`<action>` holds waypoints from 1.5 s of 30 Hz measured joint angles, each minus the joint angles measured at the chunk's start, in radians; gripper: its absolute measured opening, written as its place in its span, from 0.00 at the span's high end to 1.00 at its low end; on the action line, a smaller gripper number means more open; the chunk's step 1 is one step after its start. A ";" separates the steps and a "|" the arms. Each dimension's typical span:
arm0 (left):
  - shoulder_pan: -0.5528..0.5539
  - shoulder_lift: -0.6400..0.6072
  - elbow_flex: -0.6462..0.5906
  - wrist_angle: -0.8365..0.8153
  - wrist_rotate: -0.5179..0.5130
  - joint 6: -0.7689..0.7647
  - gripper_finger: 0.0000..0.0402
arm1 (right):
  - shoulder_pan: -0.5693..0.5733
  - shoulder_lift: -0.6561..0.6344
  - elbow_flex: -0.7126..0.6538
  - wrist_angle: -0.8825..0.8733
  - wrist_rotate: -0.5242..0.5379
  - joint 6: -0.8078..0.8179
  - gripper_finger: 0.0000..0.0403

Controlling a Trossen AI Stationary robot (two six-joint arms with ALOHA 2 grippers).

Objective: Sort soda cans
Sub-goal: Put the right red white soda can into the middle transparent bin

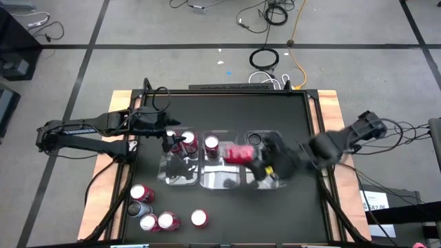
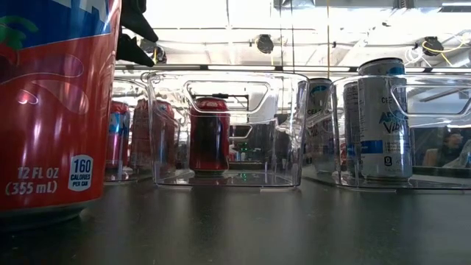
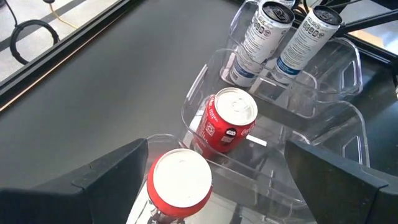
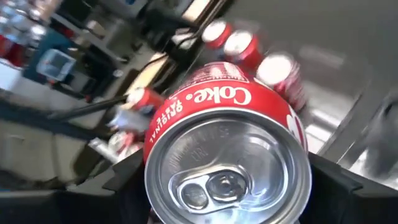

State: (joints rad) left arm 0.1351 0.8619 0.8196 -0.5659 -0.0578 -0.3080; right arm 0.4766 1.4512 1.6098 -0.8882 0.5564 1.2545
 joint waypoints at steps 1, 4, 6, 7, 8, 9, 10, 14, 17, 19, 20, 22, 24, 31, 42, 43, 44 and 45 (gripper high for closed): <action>0.000 0.000 0.000 0.000 0.000 0.000 0.04 | -0.046 0.011 0.019 -0.008 -0.028 -0.042 0.30; 0.000 0.000 0.000 0.000 0.000 0.000 0.04 | -0.174 0.068 0.088 -0.046 -0.142 -0.162 0.30; 0.000 0.000 0.000 0.000 0.000 0.000 0.04 | -0.247 0.124 0.151 -0.096 -0.223 -0.234 0.30; 0.000 0.000 0.000 0.000 0.000 0.000 0.04 | -0.279 0.157 0.188 -0.132 -0.257 -0.269 0.30; 0.000 0.000 0.000 0.000 0.000 0.000 0.04 | -0.305 0.192 0.232 -0.175 -0.287 -0.303 0.30; 0.000 0.000 0.000 0.000 0.000 0.000 0.04 | -0.329 0.229 0.279 -0.226 -0.313 -0.338 0.30; 0.000 0.000 0.000 0.000 0.000 0.000 0.04 | -0.349 0.267 0.330 -0.285 -0.331 -0.371 0.30; 0.000 0.000 0.000 -0.001 0.000 0.000 0.04 | -0.402 0.413 0.541 -0.528 -0.350 -0.465 0.30; 0.000 0.000 0.000 -0.001 0.000 0.001 0.04 | -0.421 0.504 0.650 -0.621 -0.367 -0.525 0.30; 0.000 0.000 0.000 -0.002 0.000 0.001 0.04 | -0.431 0.551 0.678 -0.642 -0.423 -0.560 0.30; 0.000 0.000 0.000 -0.002 0.000 0.001 0.04 | -0.434 0.571 0.681 -0.639 -0.449 -0.577 0.30; 0.000 0.000 0.000 -0.004 0.000 0.001 0.04 | -0.440 0.606 0.682 -0.640 -0.482 -0.606 0.30; 0.000 0.000 0.000 -0.004 0.000 0.001 0.04 | -0.442 0.636 0.682 -0.655 -0.489 -0.628 0.30; 0.000 0.000 0.000 -0.004 0.000 0.001 0.04 | -0.463 0.716 0.682 -0.642 -0.480 -0.706 0.29; 0.000 0.000 0.000 -0.014 0.037 -0.001 0.04 | -0.520 0.820 0.682 -0.630 -0.480 -0.822 0.29; 0.000 0.000 0.000 -0.021 0.048 -0.001 0.04 | -0.525 0.821 0.682 -0.631 -0.481 -0.828 0.29; 0.000 0.000 0.000 -0.025 0.056 -0.001 0.04 | -0.529 0.822 0.680 -0.629 -0.481 -0.831 0.29; 0.000 0.000 0.000 -0.025 0.060 -0.001 0.04 | -0.533 0.822 0.671 -0.621 -0.484 -0.833 0.29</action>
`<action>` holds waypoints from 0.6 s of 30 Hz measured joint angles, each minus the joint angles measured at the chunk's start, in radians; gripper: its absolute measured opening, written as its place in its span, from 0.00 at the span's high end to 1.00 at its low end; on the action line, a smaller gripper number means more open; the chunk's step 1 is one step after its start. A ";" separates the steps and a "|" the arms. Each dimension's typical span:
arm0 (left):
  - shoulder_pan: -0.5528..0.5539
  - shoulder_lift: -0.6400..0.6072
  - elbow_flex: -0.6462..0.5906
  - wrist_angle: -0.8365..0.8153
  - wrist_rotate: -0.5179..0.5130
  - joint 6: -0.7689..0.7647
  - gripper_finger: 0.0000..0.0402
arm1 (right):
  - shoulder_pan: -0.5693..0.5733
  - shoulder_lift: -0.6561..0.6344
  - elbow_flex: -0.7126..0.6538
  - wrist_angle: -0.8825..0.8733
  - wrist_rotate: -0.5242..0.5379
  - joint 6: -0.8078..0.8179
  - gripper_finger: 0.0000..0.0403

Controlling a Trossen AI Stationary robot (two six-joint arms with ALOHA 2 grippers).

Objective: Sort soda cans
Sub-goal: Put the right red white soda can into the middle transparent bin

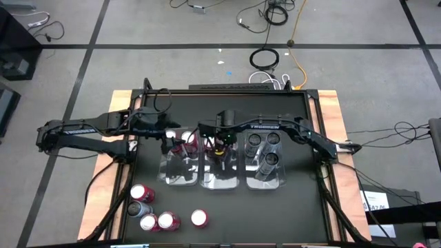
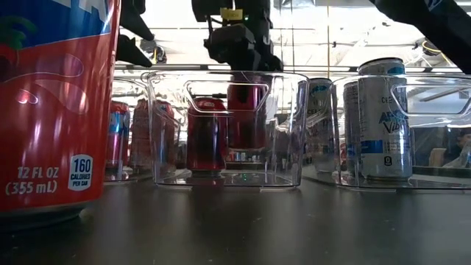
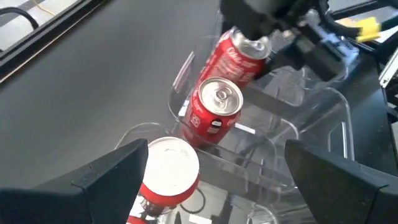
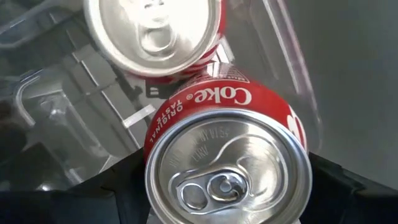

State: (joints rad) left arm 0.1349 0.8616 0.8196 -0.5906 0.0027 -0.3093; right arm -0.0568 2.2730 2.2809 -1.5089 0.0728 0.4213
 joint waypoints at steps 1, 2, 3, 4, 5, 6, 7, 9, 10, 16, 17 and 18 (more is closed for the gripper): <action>0.000 0.000 0.000 0.001 0.003 0.000 0.04 | -0.005 0.000 -0.009 0.009 -0.001 0.000 0.29; 0.000 0.000 0.000 0.001 0.006 0.000 0.04 | -0.010 0.000 -0.017 0.014 0.000 0.000 0.29; 0.000 -0.001 0.000 0.001 0.007 0.000 0.04 | -0.012 0.000 -0.027 0.016 0.000 0.000 0.29; 0.000 -0.001 0.000 0.001 0.007 0.000 0.04 | -0.016 0.000 -0.037 0.018 -0.003 -0.001 0.29; 0.000 -0.001 0.000 0.001 0.007 0.000 0.04 | -0.017 0.000 -0.047 0.022 -0.003 0.000 0.29; 0.000 -0.001 0.000 0.001 0.007 -0.001 0.04 | -0.017 0.000 -0.059 0.029 -0.001 -0.001 0.29; 0.000 -0.001 0.000 0.001 0.007 -0.001 0.04 | -0.017 -0.001 -0.066 0.033 -0.001 -0.001 0.29; 0.000 -0.001 0.000 0.001 0.008 -0.001 0.04 | -0.017 -0.001 -0.079 0.046 -0.003 -0.003 0.29; 0.000 -0.001 0.000 0.000 0.008 -0.001 0.04 | -0.017 -0.001 -0.086 0.056 -0.002 -0.002 0.29; 0.000 -0.001 0.000 0.000 0.008 -0.003 0.04 | -0.017 -0.001 -0.145 0.135 -0.031 0.003 0.29; 0.000 -0.001 0.000 -0.001 0.008 -0.003 0.04 | -0.017 -0.004 -0.153 0.139 -0.031 0.009 0.29; 0.000 -0.001 0.000 -0.002 0.008 -0.003 0.04 | -0.017 -0.006 -0.160 0.138 -0.029 0.013 0.29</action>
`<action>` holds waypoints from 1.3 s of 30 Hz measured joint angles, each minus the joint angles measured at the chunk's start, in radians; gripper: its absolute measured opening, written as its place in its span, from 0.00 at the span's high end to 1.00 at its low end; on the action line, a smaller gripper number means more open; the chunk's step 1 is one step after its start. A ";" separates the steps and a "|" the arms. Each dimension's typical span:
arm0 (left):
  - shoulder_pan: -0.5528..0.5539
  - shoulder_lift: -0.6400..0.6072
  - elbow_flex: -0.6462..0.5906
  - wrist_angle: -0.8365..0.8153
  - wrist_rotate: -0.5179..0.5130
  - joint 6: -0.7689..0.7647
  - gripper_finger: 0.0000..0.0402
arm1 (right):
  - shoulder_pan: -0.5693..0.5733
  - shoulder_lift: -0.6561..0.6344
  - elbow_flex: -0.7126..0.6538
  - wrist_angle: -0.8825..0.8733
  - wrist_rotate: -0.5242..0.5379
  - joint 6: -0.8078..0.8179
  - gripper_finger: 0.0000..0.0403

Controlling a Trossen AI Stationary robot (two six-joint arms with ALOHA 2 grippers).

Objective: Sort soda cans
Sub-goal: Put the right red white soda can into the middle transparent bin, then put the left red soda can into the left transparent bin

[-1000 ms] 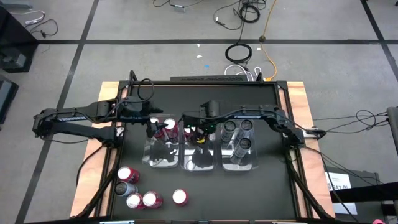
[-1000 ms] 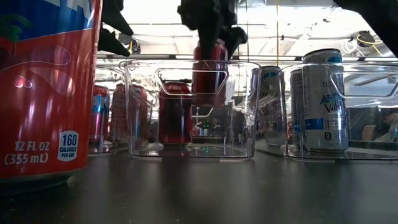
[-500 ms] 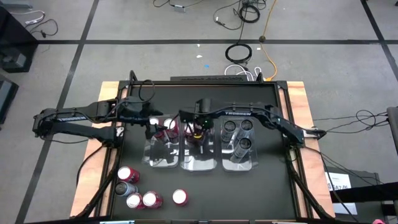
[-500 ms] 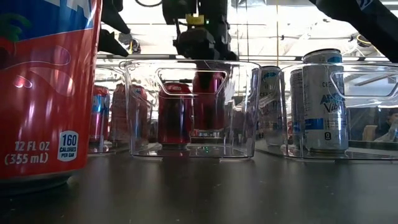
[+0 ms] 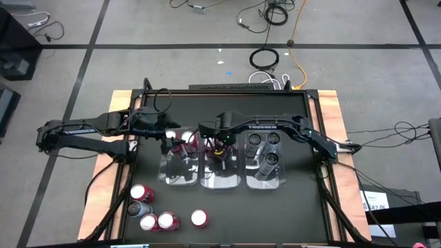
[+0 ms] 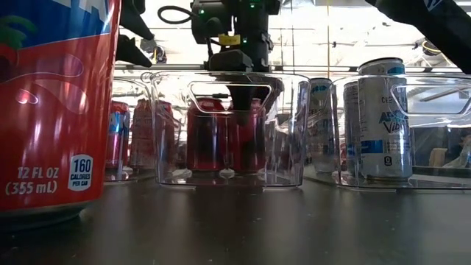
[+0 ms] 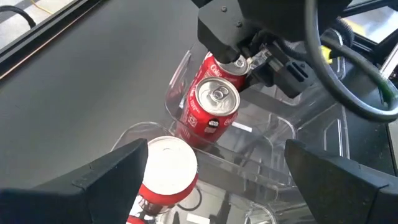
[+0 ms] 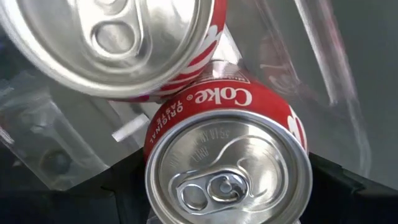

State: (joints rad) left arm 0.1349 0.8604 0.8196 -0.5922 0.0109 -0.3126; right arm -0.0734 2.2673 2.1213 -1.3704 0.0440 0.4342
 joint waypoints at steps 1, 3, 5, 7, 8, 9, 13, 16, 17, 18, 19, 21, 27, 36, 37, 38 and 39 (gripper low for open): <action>0.000 0.000 0.000 0.000 0.000 0.000 0.04 | 0.000 0.000 -0.003 -0.003 0.001 0.002 0.29; 0.000 0.000 0.000 0.000 0.000 0.000 0.04 | 0.000 0.000 -0.004 0.001 0.003 0.003 0.29; 0.000 0.000 0.000 0.000 0.000 0.000 0.04 | 0.000 0.000 -0.004 0.004 0.003 0.011 0.28; 0.000 0.000 0.000 0.000 0.000 0.000 0.04 | 0.001 0.000 -0.004 0.003 0.002 0.018 0.26; 0.000 0.000 0.000 0.000 0.000 0.001 0.04 | 0.002 0.000 -0.004 0.000 0.002 0.022 0.25; 0.000 0.000 0.000 0.000 0.000 0.001 0.04 | 0.003 0.000 -0.004 -0.002 0.002 0.027 0.24; 0.000 0.000 0.000 0.001 0.000 0.002 0.04 | 0.003 0.002 -0.005 -0.024 0.005 0.056 0.17; 0.000 0.000 0.000 0.001 0.000 0.004 0.04 | 0.003 0.006 -0.007 -0.036 0.003 0.058 0.15; 0.000 0.000 0.000 0.001 0.000 0.004 0.04 | 0.003 0.006 -0.007 -0.041 0.003 0.055 0.14; 0.000 0.000 0.000 0.001 0.000 0.004 0.04 | 0.003 0.006 -0.007 -0.044 0.003 0.055 0.14; 0.000 0.000 0.000 0.001 0.000 0.004 0.04 | 0.003 0.005 -0.007 -0.042 0.003 0.055 0.14; 0.000 0.000 0.000 0.001 0.000 0.004 0.04 | 0.003 0.005 -0.007 -0.042 0.003 0.055 0.13; 0.000 0.000 0.000 0.001 0.000 0.004 0.04 | 0.006 -0.021 -0.005 -0.030 0.004 0.079 0.13; 0.000 0.000 0.000 0.002 0.000 0.005 0.04 | 0.016 -0.127 -0.004 -0.049 0.007 0.174 0.13; 0.000 0.000 0.000 0.001 0.000 0.005 0.04 | 0.019 -0.143 -0.004 -0.056 0.006 0.185 0.13; 0.000 0.000 0.000 0.001 0.000 0.005 0.04 | 0.023 -0.163 -0.004 -0.063 0.004 0.197 0.13; 0.000 0.000 0.000 0.002 0.000 0.005 0.04 | 0.029 -0.183 -0.004 -0.065 0.006 0.219 0.13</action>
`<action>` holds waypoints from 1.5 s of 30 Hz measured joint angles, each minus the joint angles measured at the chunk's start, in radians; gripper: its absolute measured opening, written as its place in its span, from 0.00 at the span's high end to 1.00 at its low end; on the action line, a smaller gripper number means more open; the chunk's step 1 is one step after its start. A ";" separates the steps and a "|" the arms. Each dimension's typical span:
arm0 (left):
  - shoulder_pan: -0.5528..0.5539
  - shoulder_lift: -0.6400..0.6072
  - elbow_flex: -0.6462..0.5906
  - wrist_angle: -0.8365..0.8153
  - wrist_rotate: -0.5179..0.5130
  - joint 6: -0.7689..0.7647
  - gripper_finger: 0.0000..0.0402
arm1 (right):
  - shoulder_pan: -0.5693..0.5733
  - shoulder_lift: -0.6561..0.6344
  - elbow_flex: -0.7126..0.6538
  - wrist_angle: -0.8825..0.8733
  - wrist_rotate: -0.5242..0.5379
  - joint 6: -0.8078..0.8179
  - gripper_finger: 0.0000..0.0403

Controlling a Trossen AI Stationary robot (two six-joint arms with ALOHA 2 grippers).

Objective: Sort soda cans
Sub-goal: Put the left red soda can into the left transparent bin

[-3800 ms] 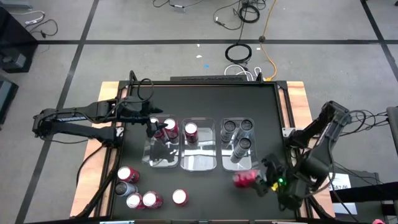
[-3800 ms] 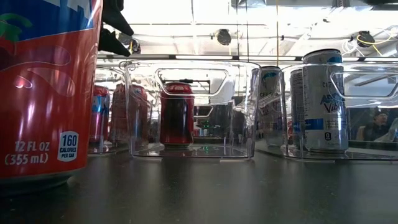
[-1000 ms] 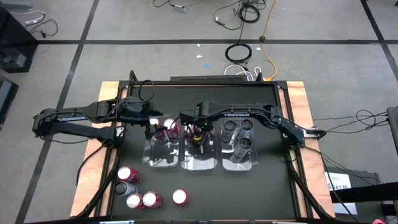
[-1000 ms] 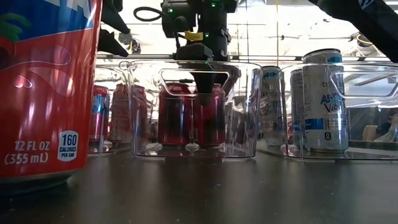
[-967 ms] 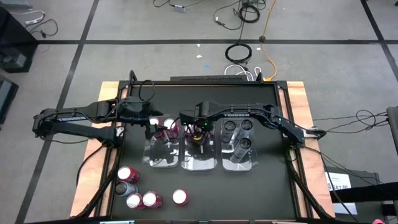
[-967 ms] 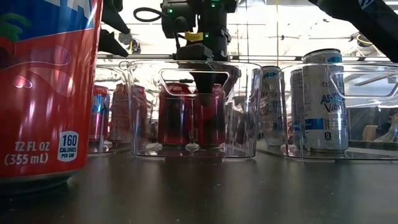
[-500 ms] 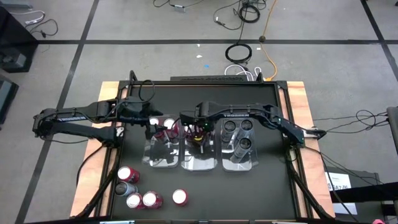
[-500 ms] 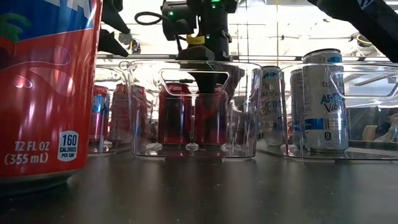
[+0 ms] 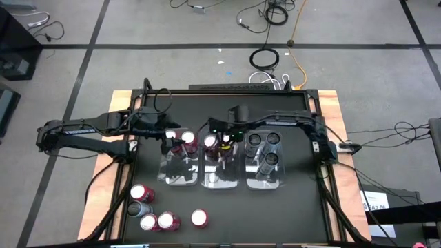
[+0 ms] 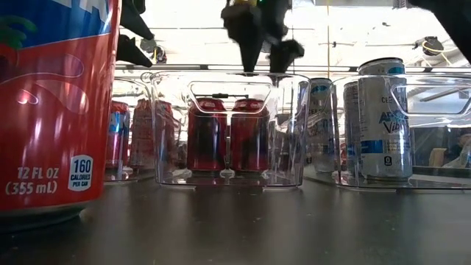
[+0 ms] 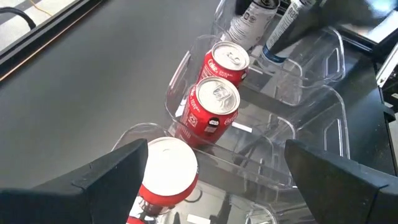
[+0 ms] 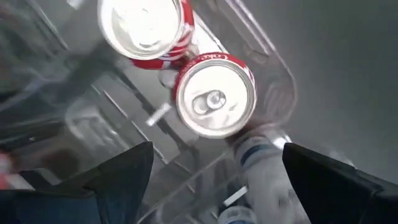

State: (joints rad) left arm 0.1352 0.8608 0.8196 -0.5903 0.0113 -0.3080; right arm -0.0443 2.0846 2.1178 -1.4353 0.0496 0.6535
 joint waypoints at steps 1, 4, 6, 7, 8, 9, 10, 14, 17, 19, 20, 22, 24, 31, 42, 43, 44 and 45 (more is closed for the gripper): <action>0.000 0.000 0.000 0.000 0.000 0.000 0.04 | 0.008 -0.022 0.000 0.001 0.004 0.025 0.13; 0.000 0.000 0.000 0.000 0.000 0.001 0.04 | 0.047 -0.092 0.000 0.004 0.044 0.113 0.13; 0.000 0.000 0.000 -0.001 -0.002 0.004 0.04 | 0.090 -0.142 0.000 0.004 0.149 0.182 0.13; 0.000 0.000 0.000 -0.001 -0.006 0.004 0.04 | 0.118 -0.164 0.000 0.003 0.219 0.221 0.13; 0.000 0.000 0.000 0.000 -0.008 0.005 0.04 | 0.151 -0.186 0.001 0.001 0.299 0.268 0.13; 0.000 0.000 0.000 -0.001 -0.009 0.006 0.04 | 0.186 -0.203 0.002 -0.003 0.381 0.318 0.13; 0.000 0.000 0.000 -0.001 -0.010 0.006 0.04 | 0.224 -0.216 0.002 -0.010 0.453 0.369 0.13; 0.000 0.000 0.000 -0.001 -0.012 0.006 0.04 | 0.373 -0.232 0.002 -0.052 0.661 0.581 0.13; 0.000 0.000 0.000 -0.001 -0.013 0.006 0.04 | 0.472 -0.212 0.002 -0.123 0.753 0.767 0.13; 0.000 0.000 0.000 0.000 -0.013 0.008 0.04 | 0.525 -0.185 -0.002 -0.134 0.786 0.865 0.13; 0.000 0.000 0.000 0.001 -0.013 0.012 0.04 | 0.546 -0.176 -0.011 -0.128 0.793 0.885 0.13; 0.000 0.000 0.000 0.009 -0.014 0.040 0.04 | 0.575 -0.156 -0.032 -0.102 0.774 0.910 0.13; 0.000 0.000 0.000 0.018 -0.014 0.074 0.04 | 0.594 -0.148 -0.053 -0.092 0.744 0.930 0.13; 0.000 0.001 0.000 0.034 -0.015 0.082 0.04 | 0.635 -0.165 -0.174 -0.094 0.660 1.006 0.23; 0.000 0.001 0.000 0.036 -0.016 0.081 0.04 | 0.648 -0.531 -0.511 0.022 0.630 0.693 0.88; 0.000 0.001 0.000 0.036 -0.016 0.080 0.04 | 0.648 -0.586 -0.571 0.061 0.629 0.659 0.94; 0.000 0.001 0.000 0.036 -0.016 0.080 0.04 | 0.649 -0.642 -0.630 0.103 0.627 0.626 0.97; 0.000 0.001 0.000 0.036 -0.016 0.080 0.04 | 0.652 -0.700 -0.690 0.146 0.625 0.591 0.98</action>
State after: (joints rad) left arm 0.1349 0.8616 0.8196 -0.5541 -0.0048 -0.2284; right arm 0.6075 1.3843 1.4273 -1.2897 0.6742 1.2449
